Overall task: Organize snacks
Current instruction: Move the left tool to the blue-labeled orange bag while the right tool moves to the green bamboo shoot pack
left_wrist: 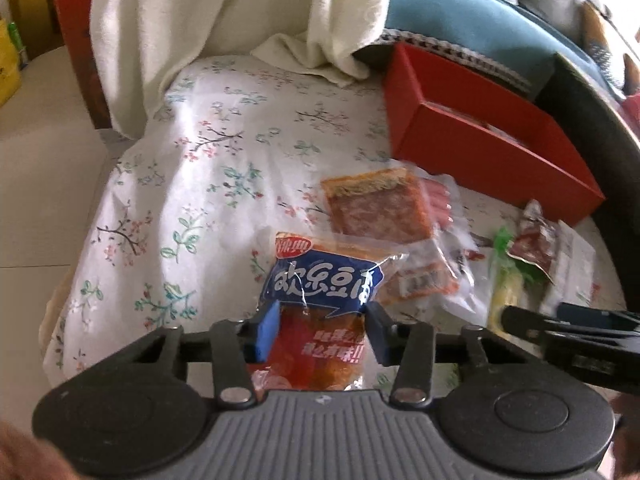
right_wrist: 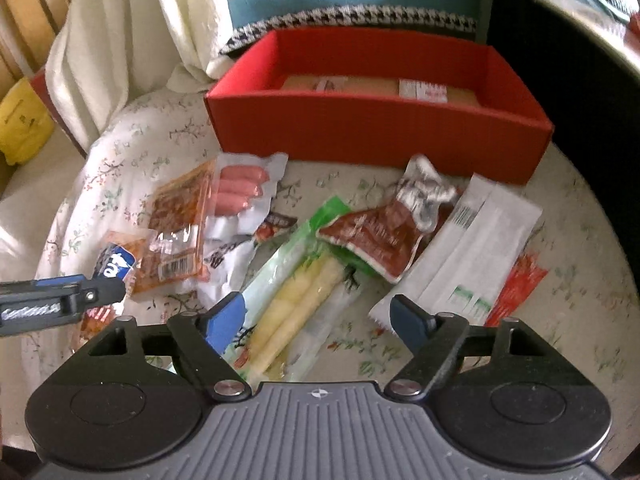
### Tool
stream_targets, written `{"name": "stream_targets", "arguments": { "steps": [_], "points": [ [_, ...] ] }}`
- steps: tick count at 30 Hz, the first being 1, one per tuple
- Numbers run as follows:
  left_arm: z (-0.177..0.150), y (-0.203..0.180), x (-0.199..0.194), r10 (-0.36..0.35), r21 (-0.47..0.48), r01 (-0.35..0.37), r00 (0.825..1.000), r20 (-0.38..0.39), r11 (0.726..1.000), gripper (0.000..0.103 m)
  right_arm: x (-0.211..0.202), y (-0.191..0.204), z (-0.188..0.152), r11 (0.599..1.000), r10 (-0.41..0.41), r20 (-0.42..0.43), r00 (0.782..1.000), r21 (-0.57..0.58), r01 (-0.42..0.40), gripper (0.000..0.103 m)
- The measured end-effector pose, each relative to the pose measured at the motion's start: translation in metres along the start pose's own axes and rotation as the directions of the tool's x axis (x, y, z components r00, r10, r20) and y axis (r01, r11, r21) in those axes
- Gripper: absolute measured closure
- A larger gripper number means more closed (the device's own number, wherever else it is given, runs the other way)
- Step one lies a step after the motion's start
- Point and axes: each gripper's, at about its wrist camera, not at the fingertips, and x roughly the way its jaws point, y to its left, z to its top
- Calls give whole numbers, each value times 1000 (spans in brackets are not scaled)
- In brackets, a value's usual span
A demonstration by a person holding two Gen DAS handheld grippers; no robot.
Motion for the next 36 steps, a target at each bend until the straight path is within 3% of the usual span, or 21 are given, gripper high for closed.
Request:
{"name": "stream_targets", "arguments": {
  "steps": [4, 10, 12, 16, 22, 25, 27, 31, 36],
  "points": [
    [-5, -5, -5, -22, 41, 22, 1000, 1, 999, 74, 14, 8, -2, 999, -18, -18, 1000, 40, 19, 18],
    [-3, 8, -8, -88, -24, 87, 996, -34, 996, 75, 37, 26, 2, 989, -147, 18, 989, 28, 147, 14],
    [-2, 15, -9, -120, -62, 117, 992, -47, 991, 73, 37, 27, 5, 990, -136, 11, 991, 27, 136, 19],
    [-2, 20, -11, -163, -105, 157, 985, -61, 982, 69, 25, 21, 5, 997, -81, 9, 997, -11, 81, 61],
    [-6, 14, -12, -154, -52, 151, 986, -70, 987, 63, 16, 12, 10, 996, -53, -13, 999, -72, 52, 66],
    [-8, 10, -11, -147, -31, 145, 987, -69, 989, 60, 17, 23, 15, 973, -96, -31, 995, -215, 87, 63],
    [-8, 9, -10, -154, -29, 152, 986, -69, 988, 53, 19, 26, 18, 963, -123, -39, 992, -248, 109, 59],
    [-8, 7, -9, -158, -49, 154, 984, -79, 987, 44, 10, 26, 16, 961, -172, 6, 985, -217, 169, 19],
    [-7, 6, -8, -139, -45, 136, 987, -81, 990, 42, 5, 41, 12, 948, -187, 18, 982, -259, 185, 18]
  ]
}}
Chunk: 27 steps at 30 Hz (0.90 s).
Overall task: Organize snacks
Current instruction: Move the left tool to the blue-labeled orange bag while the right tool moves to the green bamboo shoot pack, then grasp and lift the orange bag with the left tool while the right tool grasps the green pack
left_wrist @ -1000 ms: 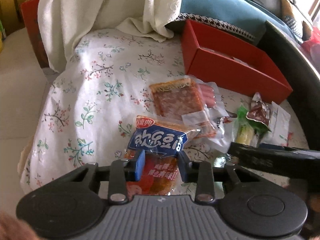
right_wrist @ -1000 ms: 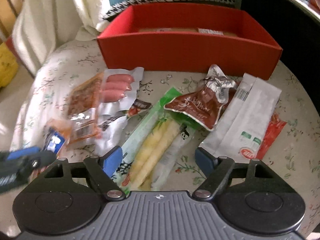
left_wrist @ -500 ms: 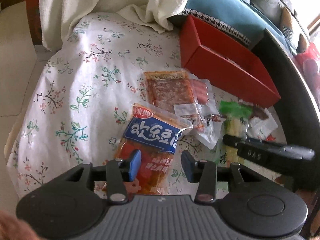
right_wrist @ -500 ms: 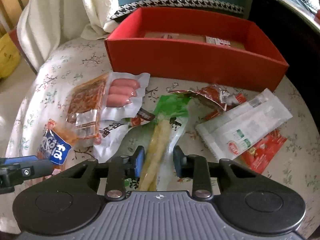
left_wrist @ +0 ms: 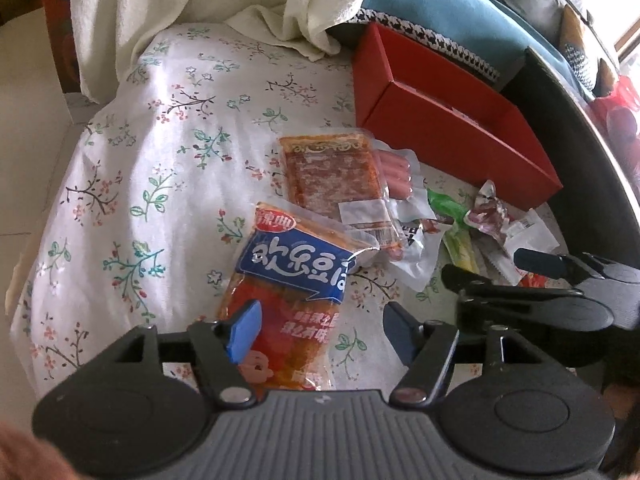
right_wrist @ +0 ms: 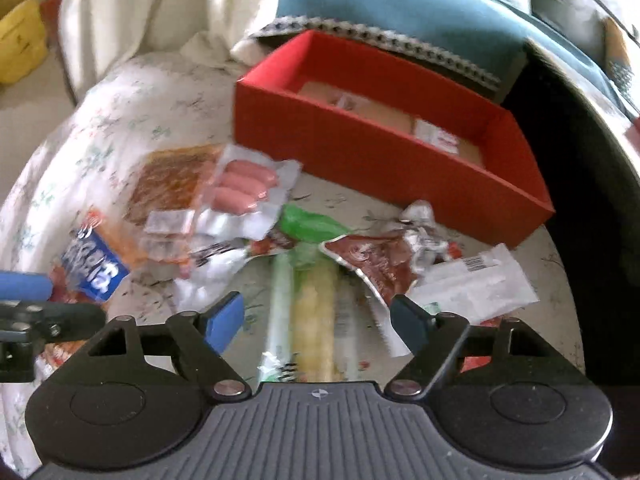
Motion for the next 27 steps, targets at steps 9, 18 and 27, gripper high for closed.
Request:
{"name": "stream_targets", "arguments": {
  "steps": [9, 18, 27],
  "points": [
    [2, 10, 7, 40, 7, -39, 999, -15, 999, 37, 15, -5, -4, 999, -16, -49, 999, 44, 19, 22],
    [-2, -11, 21, 122, 148, -121, 993, -1, 982, 33, 25, -27, -14, 993, 89, -49, 995, 86, -84, 36],
    [-1, -6, 8, 92, 162, -94, 996, 19, 982, 63, 15, -39, -19, 972, 180, 10, 984, 149, -179, 59]
  ]
}}
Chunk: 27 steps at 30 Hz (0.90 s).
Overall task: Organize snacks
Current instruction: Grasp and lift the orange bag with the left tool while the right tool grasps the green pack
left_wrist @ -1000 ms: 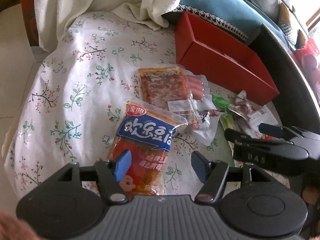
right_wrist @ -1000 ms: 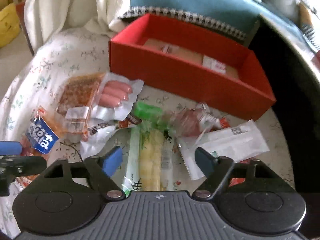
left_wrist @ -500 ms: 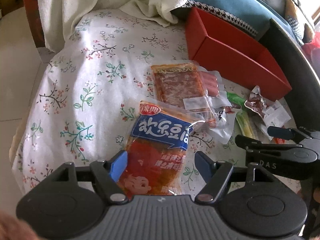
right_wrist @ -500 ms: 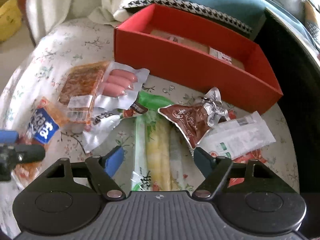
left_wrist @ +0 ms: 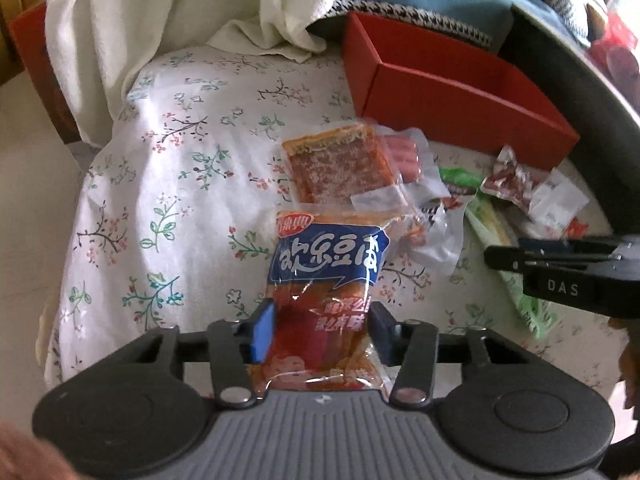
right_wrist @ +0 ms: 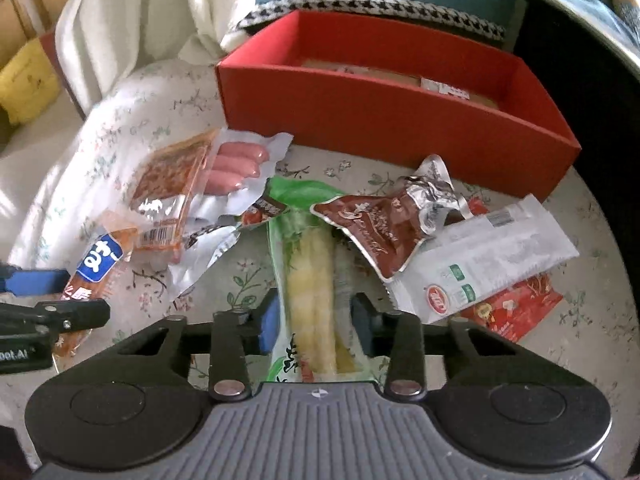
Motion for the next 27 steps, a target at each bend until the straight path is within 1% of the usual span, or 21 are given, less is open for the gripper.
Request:
{"name": "stream_targets", "arguments": {
  "steps": [2, 5, 7, 8, 9, 10, 11, 12, 13, 15, 17, 18, 20, 21, 23, 24, 25, 27],
  "points": [
    [0, 1, -2, -9, -12, 9, 1000, 3, 1000, 64, -2, -5, -1, 1000, 17, -5, 1000, 19, -17, 59],
    [-1, 3, -7, -27, -21, 27, 1000, 8, 999, 65, -5, -2, -4, 1000, 24, -6, 1000, 1, -24, 60],
    [-3, 5, -5, -27, -29, 27, 1000, -2, 999, 62, -5, -1, -6, 1000, 29, -7, 1000, -8, -29, 60],
    [-4, 7, -3, -27, -42, 26, 1000, -9, 999, 59, -5, -1, -7, 1000, 28, -5, 1000, -15, -28, 60],
    [-4, 7, -1, -22, -43, 22, 1000, -15, 999, 52, -5, -1, -7, 999, 28, -4, 1000, -19, -28, 60],
    [-3, 7, 2, -11, -42, 10, 1000, -27, 999, 43, -6, -1, -7, 999, 29, -4, 1000, -20, -29, 60],
    [-2, 6, 7, 10, -30, -12, 999, -42, 999, 37, -6, -2, -7, 999, 31, -6, 999, -18, -31, 60],
    [-2, 5, 10, 34, -14, -34, 999, -38, 999, 29, -7, -2, -7, 999, 33, -8, 999, -18, -33, 60],
    [-2, 1, 12, 54, 5, -54, 998, -27, 999, 24, -6, -2, -7, 999, 34, -9, 999, -18, -34, 59],
    [-5, -6, 17, 80, 43, -79, 997, -17, 996, 22, -6, -2, -7, 999, 36, -8, 999, -22, -36, 59],
    [-7, -13, 21, 129, 84, -130, 992, 14, 988, 21, -5, -2, -6, 999, 38, -8, 999, -26, -38, 59],
    [-6, -15, 24, 144, 102, -146, 989, 25, 984, 16, -5, -2, -7, 999, 39, -6, 999, -30, -39, 59],
    [-1, -13, 29, 138, 82, -140, 990, 21, 987, 14, -6, -3, -7, 999, 43, -8, 999, -33, -43, 59],
    [0, -12, 29, 140, 79, -142, 990, 22, 987, 15, -6, -4, -7, 998, 45, -10, 999, -32, -46, 59],
    [-1, -14, 27, 147, 83, -150, 989, 33, 985, 25, -7, -6, -7, 998, 53, -11, 999, -28, -54, 59],
    [-2, -16, 23, 140, 87, -143, 989, 39, 986, 45, -7, -6, -8, 998, 55, -10, 998, -30, -56, 59],
    [-3, -19, 20, 141, 88, -144, 989, 42, 986, 56, -7, -6, -8, 998, 57, -9, 998, -35, -58, 59],
    [-5, -22, 16, 134, 74, -136, 991, 28, 988, 59, -9, -7, -8, 997, 58, -9, 998, -43, -59, 60]
  ]
}}
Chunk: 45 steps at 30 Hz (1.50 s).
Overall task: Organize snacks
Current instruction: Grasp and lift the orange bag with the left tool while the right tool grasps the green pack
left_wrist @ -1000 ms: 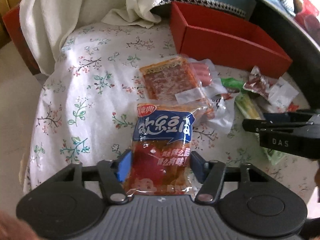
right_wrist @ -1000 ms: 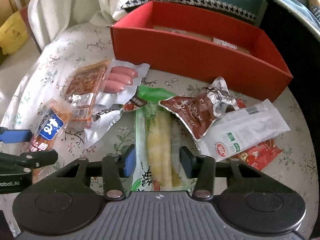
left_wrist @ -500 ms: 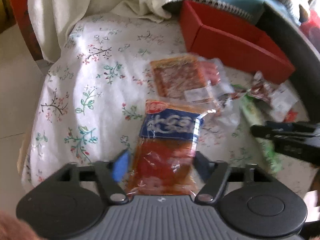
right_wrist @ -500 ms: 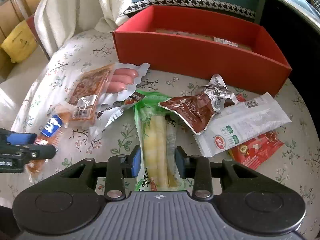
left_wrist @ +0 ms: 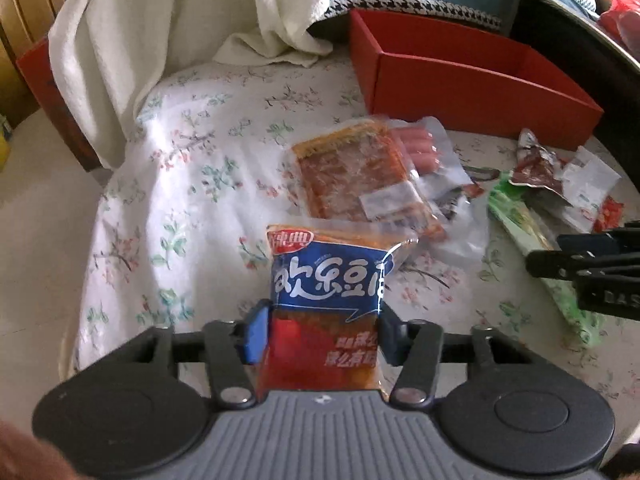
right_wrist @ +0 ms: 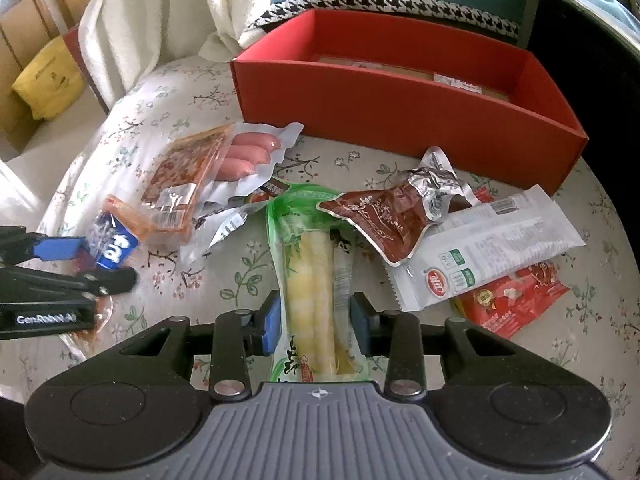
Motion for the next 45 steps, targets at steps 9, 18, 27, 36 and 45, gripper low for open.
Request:
{"name": "stream_targets", "arguments": {
  "steps": [9, 18, 27, 36, 45],
  "points": [
    [12, -17, -27, -54, -34, 57, 995, 89, 998, 61, -23, -13, 1, 999, 14, 49, 999, 41, -16, 61],
    [37, -30, -24, -84, -42, 90, 989, 121, 995, 61, -34, -19, 14, 997, 17, 96, 995, 76, -24, 93],
    [34, -14, -26, -145, -86, 153, 984, 100, 984, 60, -15, -31, 16, 1000, -10, 23, 1000, 23, 10, 23],
    [37, -9, -31, -178, -81, 186, 979, 98, 979, 60, -10, -22, 16, 999, 32, -54, 998, -20, -33, 37],
    [39, -6, -34, -218, -95, 227, 971, 95, 969, 60, -3, -24, -1, 997, 63, -93, 994, -33, -66, 31]
  ]
}}
